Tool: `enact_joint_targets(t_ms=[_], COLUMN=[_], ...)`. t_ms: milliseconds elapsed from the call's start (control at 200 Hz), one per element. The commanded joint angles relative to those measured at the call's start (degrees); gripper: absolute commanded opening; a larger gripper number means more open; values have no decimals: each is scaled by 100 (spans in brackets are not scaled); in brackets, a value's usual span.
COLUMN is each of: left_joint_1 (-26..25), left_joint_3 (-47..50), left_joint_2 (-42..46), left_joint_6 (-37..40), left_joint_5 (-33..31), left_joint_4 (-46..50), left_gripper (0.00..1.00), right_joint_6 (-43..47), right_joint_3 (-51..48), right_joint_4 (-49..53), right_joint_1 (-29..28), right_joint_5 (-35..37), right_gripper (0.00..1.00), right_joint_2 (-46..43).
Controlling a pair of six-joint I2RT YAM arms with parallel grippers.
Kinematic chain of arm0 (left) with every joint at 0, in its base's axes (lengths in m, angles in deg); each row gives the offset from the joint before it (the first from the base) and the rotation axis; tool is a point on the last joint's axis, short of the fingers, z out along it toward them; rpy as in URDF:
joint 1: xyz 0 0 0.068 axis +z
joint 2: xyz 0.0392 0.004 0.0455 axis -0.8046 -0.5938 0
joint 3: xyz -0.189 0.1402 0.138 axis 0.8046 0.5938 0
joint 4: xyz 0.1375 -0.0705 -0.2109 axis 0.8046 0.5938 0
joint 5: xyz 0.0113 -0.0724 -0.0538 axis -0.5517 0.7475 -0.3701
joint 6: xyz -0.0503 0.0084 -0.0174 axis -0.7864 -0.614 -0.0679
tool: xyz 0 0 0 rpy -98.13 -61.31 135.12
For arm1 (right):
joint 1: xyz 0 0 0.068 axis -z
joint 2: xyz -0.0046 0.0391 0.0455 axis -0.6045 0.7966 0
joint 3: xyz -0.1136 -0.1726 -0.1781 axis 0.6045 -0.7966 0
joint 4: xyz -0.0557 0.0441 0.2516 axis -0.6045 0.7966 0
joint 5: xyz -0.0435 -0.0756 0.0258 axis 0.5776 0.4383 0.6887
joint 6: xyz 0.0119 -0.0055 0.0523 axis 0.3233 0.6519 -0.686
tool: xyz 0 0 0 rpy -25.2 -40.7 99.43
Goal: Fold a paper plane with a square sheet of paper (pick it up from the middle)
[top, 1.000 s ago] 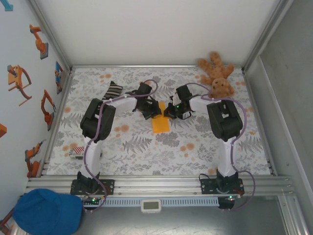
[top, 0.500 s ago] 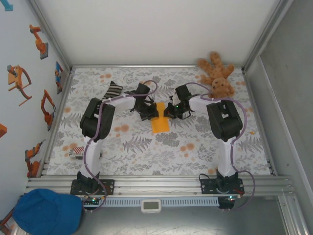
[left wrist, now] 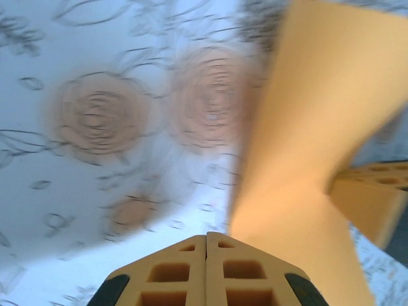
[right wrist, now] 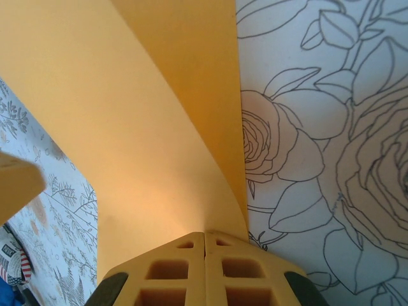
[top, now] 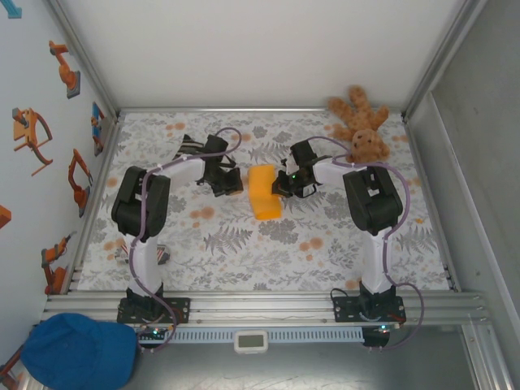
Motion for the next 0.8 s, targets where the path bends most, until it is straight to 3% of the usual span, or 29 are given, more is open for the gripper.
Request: enact_joint_targets(t_ms=[0, 110, 285, 791], left_joint_1=[-244, -281, -312, 613], left_joint_3=[130, 184, -251, -29], left_joint_2=[428, 141, -643, -855], left_joint_6=[-294, -609, -746, -177], left_joint_5=[122, 654, 1152, 559], left_joint_4=[-643, -1316, -1498, -953], left_gripper=[0, 0, 0, 0], right_joint_6=[73, 74, 74, 83], right_joint_3=[-408, -428, -411, -455], right_joint_4=[1010, 1006, 1010, 993], right_joint_1=[56, 54, 54, 62], right_joint_5=[1616, 1620, 1599, 1669], right_gripper=[0, 0, 0, 0], right_joint_2=[649, 630, 667, 690])
